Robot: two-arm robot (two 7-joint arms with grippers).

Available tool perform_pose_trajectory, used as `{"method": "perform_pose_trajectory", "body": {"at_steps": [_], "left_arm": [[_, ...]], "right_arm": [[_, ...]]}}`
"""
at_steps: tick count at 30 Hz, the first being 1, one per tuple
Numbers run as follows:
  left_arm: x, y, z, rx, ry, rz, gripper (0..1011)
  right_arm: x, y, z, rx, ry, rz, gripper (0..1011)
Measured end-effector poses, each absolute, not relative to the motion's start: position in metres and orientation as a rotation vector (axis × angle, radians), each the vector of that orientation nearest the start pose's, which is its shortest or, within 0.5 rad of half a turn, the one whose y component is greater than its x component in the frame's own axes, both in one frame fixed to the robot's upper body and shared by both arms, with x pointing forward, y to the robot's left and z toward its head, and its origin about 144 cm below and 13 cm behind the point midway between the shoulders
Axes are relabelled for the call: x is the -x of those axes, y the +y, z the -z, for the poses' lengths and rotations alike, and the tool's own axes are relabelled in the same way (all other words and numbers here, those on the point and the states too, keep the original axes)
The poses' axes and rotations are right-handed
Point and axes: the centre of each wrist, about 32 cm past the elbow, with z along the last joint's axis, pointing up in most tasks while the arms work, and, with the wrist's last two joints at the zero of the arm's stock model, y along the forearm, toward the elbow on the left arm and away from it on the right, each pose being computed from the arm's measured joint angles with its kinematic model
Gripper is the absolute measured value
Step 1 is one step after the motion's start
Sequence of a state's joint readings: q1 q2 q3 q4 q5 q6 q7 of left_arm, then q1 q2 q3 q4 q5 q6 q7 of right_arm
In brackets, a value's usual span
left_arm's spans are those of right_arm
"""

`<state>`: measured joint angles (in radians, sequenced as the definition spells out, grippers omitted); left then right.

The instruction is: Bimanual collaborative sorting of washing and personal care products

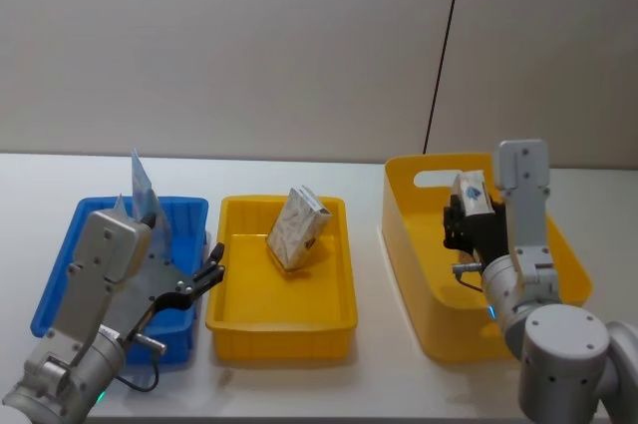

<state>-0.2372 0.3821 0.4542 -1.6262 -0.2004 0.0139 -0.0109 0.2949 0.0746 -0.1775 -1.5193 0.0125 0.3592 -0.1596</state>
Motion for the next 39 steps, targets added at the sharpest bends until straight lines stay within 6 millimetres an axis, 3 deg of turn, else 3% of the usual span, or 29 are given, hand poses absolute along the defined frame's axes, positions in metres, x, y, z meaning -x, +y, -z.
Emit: {"method": "perform_pose_trajectory", "body": {"at_steps": [19,39], "left_arm": [[-0.492,0.1984,-1.2044,-0.061,-0.268,-1.124,1001],[-0.4888,0.2001,-1.2056,-0.081,-0.273,-1.21,1001]], "right_arm": [[-0.5377,-0.1982,-1.222,0.22,0.002,1.583,971],[-0.5339,-0.1957,-1.2245,0.203,-0.015,1.556,1004]]}}
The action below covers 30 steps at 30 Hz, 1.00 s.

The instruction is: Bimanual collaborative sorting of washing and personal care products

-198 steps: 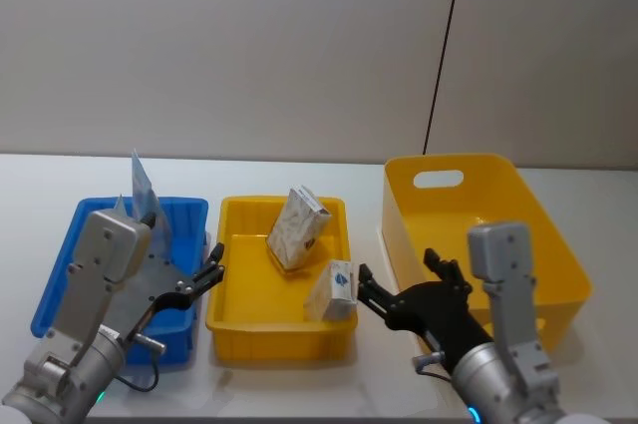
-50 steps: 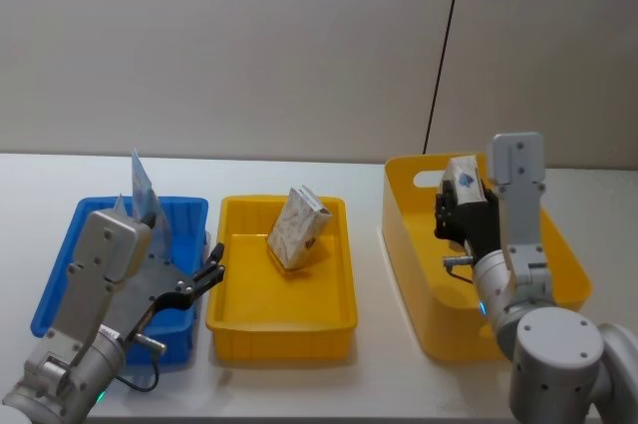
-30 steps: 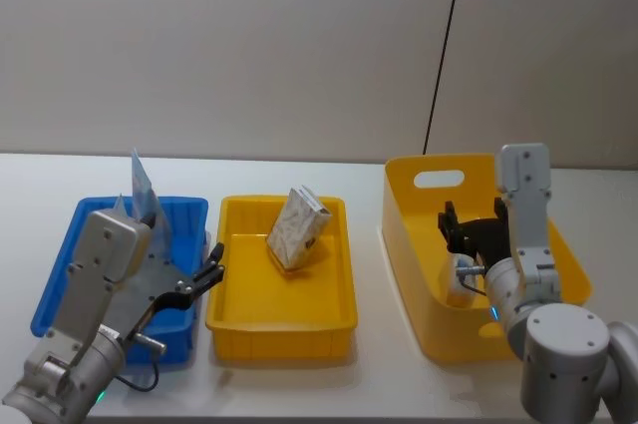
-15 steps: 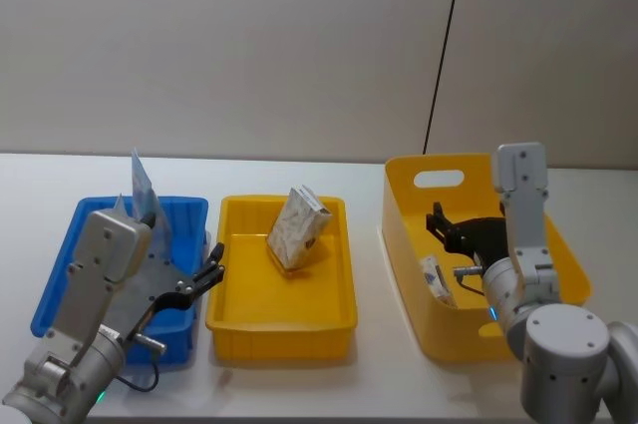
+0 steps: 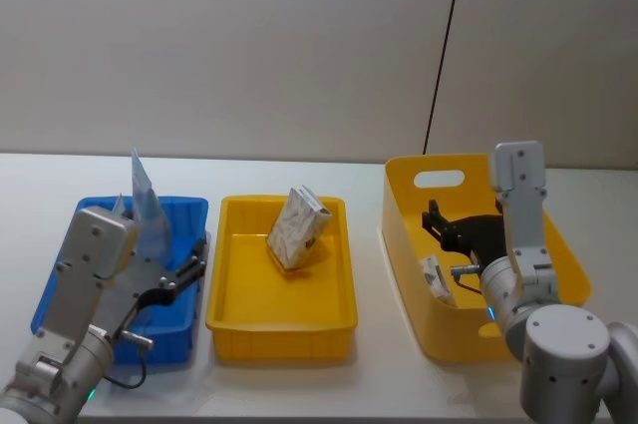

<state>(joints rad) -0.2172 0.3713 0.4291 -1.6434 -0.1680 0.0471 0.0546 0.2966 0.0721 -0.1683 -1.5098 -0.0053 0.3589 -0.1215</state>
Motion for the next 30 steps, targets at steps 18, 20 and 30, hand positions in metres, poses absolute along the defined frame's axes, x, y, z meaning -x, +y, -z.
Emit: {"method": "perform_pose_trajectory", "body": {"at_steps": [18,20,30], "left_arm": [[-0.504,0.207,-1.201,-0.081,-0.172,-1.327,1001],[-0.508,0.208,-1.199,-0.081,-0.157,-1.33,1001],[-0.525,0.211,-1.192,-0.087,-0.118,-1.337,1001]], "right_arm": [[-0.533,-0.195,-1.225,0.2,-0.018,1.551,1004],[-0.533,-0.195,-1.225,0.2,-0.019,1.551,1004],[-0.533,-0.195,-1.225,0.199,-0.019,1.55,1004]]}}
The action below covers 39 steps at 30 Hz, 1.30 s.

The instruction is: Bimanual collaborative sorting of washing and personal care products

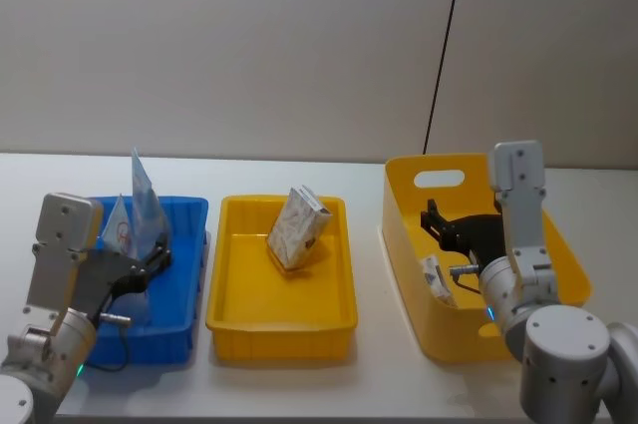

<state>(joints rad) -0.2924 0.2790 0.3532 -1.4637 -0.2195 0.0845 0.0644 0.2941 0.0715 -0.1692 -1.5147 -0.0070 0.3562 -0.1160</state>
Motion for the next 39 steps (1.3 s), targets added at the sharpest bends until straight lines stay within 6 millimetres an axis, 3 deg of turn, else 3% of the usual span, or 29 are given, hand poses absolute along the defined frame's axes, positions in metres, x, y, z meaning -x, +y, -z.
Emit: {"method": "perform_pose_trajectory", "body": {"at_steps": [19,31,32,35,39], "left_arm": [[-0.547,0.215,-1.174,-0.147,-0.077,-1.375,980],[-0.553,0.216,-1.168,-0.174,-0.067,-1.378,647],[-0.553,0.217,-1.167,-0.175,-0.067,-1.377,577],[-0.554,0.218,-1.166,-0.175,-0.067,-1.373,515],[-0.555,0.219,-1.164,-0.174,-0.068,-1.368,353]], "right_arm": [[-0.533,-0.195,-1.225,0.199,-0.018,1.55,1004],[-0.533,-0.195,-1.225,0.199,-0.018,1.55,1003],[-0.533,-0.195,-1.225,0.199,-0.018,1.55,1004],[-0.533,-0.195,-1.225,0.199,-0.018,1.55,1004],[-0.533,-0.195,-1.225,0.199,-0.018,1.55,1004]]}}
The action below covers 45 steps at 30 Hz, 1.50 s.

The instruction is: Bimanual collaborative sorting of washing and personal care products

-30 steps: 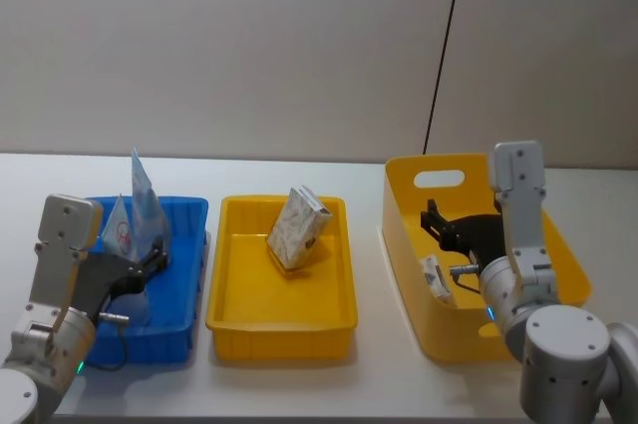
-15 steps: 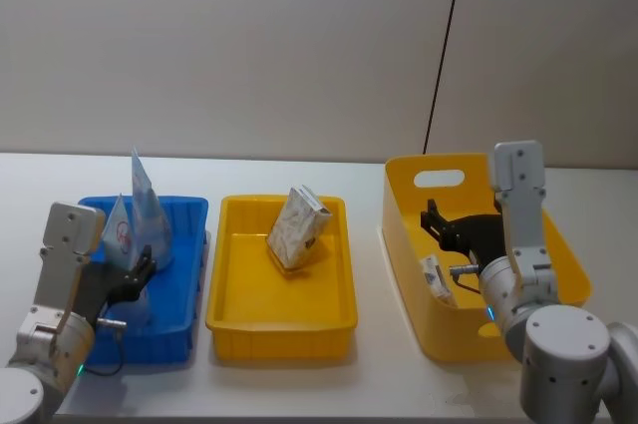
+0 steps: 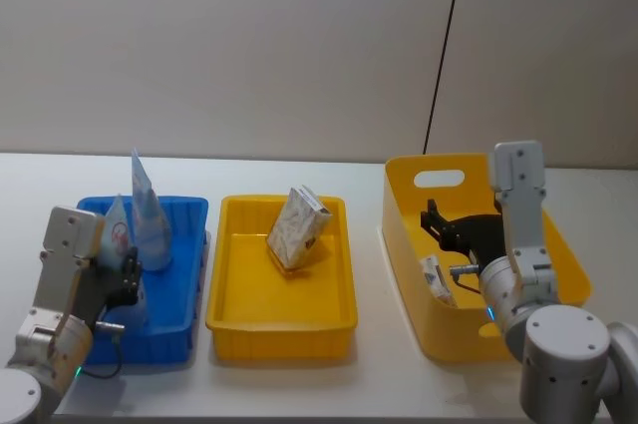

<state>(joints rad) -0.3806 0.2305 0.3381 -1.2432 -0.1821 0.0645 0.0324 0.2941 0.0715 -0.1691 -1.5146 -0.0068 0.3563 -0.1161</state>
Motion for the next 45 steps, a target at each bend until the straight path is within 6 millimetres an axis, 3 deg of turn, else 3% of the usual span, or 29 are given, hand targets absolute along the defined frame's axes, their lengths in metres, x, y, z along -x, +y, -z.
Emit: {"method": "perform_pose_trajectory", "body": {"at_steps": [8,21,45], "left_arm": [[-0.555,0.222,-1.163,-0.171,-0.071,-1.361,264],[-0.55,0.221,-1.174,-0.133,-0.109,-1.326,230],[-0.55,0.214,-1.231,0.007,-0.293,-1.024,229]], "right_arm": [[-0.533,-0.195,-1.225,0.199,-0.018,1.55,1004],[-0.533,-0.195,-1.225,0.199,-0.018,1.55,1004],[-0.533,-0.195,-1.225,0.199,-0.018,1.55,1004]]}}
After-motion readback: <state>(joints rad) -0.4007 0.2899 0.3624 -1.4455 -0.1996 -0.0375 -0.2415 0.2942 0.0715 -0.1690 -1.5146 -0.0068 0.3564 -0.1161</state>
